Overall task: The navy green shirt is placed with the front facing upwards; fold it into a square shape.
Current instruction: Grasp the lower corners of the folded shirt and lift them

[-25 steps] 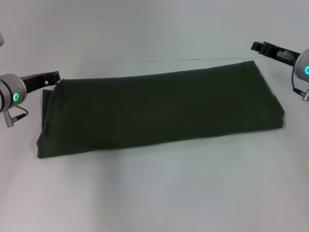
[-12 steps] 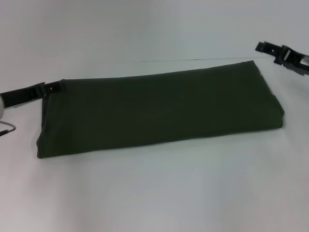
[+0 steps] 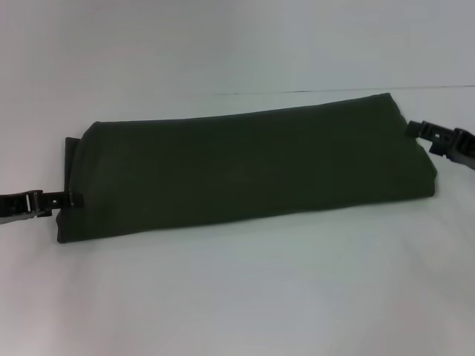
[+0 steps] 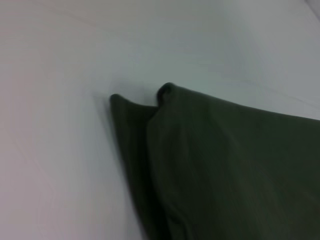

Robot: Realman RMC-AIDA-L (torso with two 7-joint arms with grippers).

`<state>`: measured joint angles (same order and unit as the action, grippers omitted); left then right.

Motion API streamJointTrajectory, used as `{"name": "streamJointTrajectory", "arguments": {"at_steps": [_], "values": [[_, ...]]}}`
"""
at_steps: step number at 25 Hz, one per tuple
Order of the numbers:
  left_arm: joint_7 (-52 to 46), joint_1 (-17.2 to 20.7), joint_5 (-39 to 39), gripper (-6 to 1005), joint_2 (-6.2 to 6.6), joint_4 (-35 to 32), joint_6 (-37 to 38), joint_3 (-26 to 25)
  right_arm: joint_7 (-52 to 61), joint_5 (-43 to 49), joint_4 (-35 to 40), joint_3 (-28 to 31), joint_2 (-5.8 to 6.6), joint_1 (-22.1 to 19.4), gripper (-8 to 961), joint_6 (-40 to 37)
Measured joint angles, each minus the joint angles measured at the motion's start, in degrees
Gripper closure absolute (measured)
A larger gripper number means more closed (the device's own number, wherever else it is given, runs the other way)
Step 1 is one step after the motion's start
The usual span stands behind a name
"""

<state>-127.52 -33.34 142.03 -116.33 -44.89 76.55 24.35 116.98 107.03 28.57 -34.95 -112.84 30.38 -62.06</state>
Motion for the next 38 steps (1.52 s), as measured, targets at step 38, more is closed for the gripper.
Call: {"name": "streamJointTrajectory", "arguments": {"at_steps": [38], "values": [[-0.25, 0.29, 0.54, 256, -1.07, 3.08, -3.94, 3.47, -1.70, 0.10, -0.45, -0.83, -1.32, -0.49, 6, -0.22]]}}
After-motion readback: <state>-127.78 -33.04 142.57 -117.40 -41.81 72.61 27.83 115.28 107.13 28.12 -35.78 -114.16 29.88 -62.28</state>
